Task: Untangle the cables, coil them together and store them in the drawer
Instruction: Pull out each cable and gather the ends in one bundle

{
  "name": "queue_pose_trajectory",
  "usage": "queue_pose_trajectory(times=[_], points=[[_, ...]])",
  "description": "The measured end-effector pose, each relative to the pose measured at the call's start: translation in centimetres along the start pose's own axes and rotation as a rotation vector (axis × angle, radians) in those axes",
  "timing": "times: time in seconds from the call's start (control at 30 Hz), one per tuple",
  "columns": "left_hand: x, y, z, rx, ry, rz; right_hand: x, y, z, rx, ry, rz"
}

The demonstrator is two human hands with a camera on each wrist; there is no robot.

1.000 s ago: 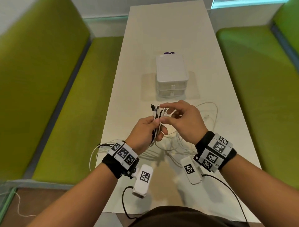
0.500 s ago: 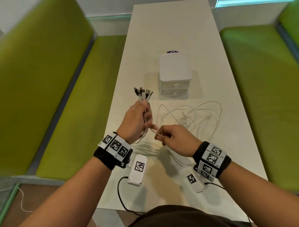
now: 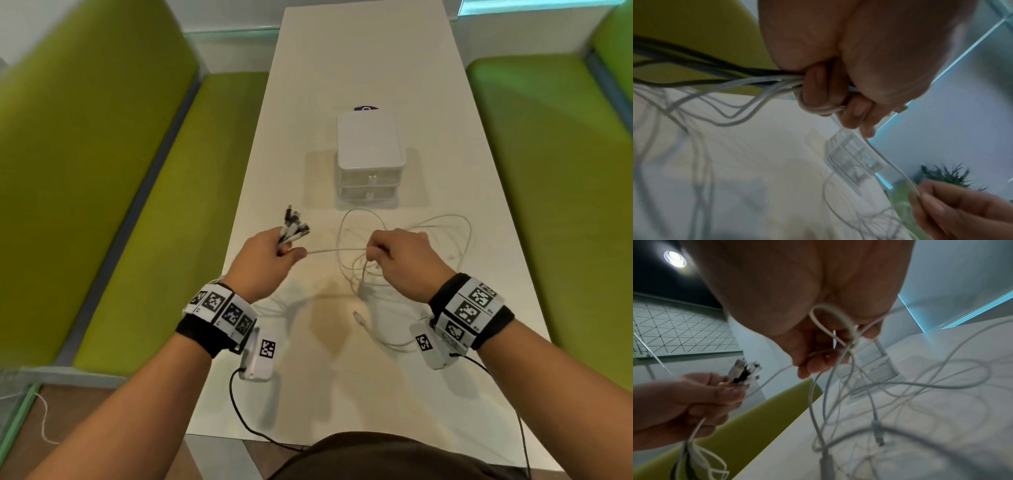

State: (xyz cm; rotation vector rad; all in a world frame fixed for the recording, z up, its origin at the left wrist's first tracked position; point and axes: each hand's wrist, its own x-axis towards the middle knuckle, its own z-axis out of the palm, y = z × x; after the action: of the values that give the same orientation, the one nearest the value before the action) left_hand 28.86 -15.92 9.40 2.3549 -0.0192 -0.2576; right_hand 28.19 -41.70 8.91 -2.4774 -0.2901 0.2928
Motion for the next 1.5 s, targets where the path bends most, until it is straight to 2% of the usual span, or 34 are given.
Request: queue_pose_trajectory(times=[0.1,0.17,0.23,0.27,0.33,0.4,0.53,0.7,0.8,0.9,0.93,1.0,1.07,1.13,1.17,1.23,1.27,1.33,1.37,1.5], points=[[0.1,-0.8,0.1,0.305,0.0,-0.045,-0.1,0.3,0.6,0.13,-0.073,0.032],[-0.1,-0.1,1.0,0.463,0.045,0.064,-0.1,0.0,1.2,0.157,-0.06,0.041],[-0.7,1.1,2.1,0.434,0.065,0.233,-0.1,-0.4,1.6,0.085,-0.048,0.023],[-1.0,1.8,2.8,0.423,0.032,0.293,-0.1,-0.6,1.6,0.007,-0.044,0.006],[-1.6,2.9,4.1,0.38,-0.056,0.338,-0.3,-1.1,1.6,-0.123,-0.008,-0.041],[-1.6,3.2,4.7,0.213,-0.079,0.294,-0.4,-1.4,1.2,-0.099,0.049,-0.063],[-1.1,3.2,3.2,-0.074,0.037,0.244,-0.4,-0.6,0.3,-0.02,0.04,-0.008],[-1.2,2.5,1.7,-0.127,0.293,0.218,-0.2,-0.9,0.3,-0.263,-0.143,-0.039],[-1.1,2.0,1.1,-0.181,0.322,0.104,-0.1,-0.7,0.4,-0.258,-0.194,-0.019],[-0.8,0.8,-0.1,-0.104,0.35,0.009,-0.2,-0.3,-0.1,-0.256,-0.124,-0.044],[-0.5,0.2,-0.6,-0.041,0.338,-0.034,-0.2,-0.2,-0.4,-0.195,-0.115,-0.039],[0.0,-0.9,-1.5,0.17,0.23,-0.117,-0.4,0.0,-1.0,0.03,-0.1,0.002],[0.0,-1.1,-1.4,0.375,0.154,-0.077,-0.6,-0.3,-1.0,0.152,-0.053,-0.003],[-0.7,-0.1,-0.7,0.399,0.169,0.094,-0.4,-0.3,-0.5,0.138,-0.018,-0.049],[-1.1,0.7,0.0,0.372,0.165,0.196,-0.3,-0.5,-0.3,0.107,-0.016,-0.067],[-1.6,2.3,1.4,0.285,0.062,0.34,-0.2,-0.7,0.2,0.091,-0.01,-0.095],[-1.8,3.0,2.2,0.21,-0.025,0.349,-0.2,-0.9,0.5,0.116,0.01,-0.112],[-1.9,3.7,3.4,-0.002,-0.156,0.271,-0.2,-1.2,0.6,0.176,0.078,-0.126],[-1.8,3.8,3.5,-0.114,-0.152,0.22,-0.2,-1.2,0.4,0.193,0.101,-0.109],[-0.9,2.9,1.6,-0.397,0.055,0.095,-0.2,0.3,-0.7,0.241,0.113,0.061]])
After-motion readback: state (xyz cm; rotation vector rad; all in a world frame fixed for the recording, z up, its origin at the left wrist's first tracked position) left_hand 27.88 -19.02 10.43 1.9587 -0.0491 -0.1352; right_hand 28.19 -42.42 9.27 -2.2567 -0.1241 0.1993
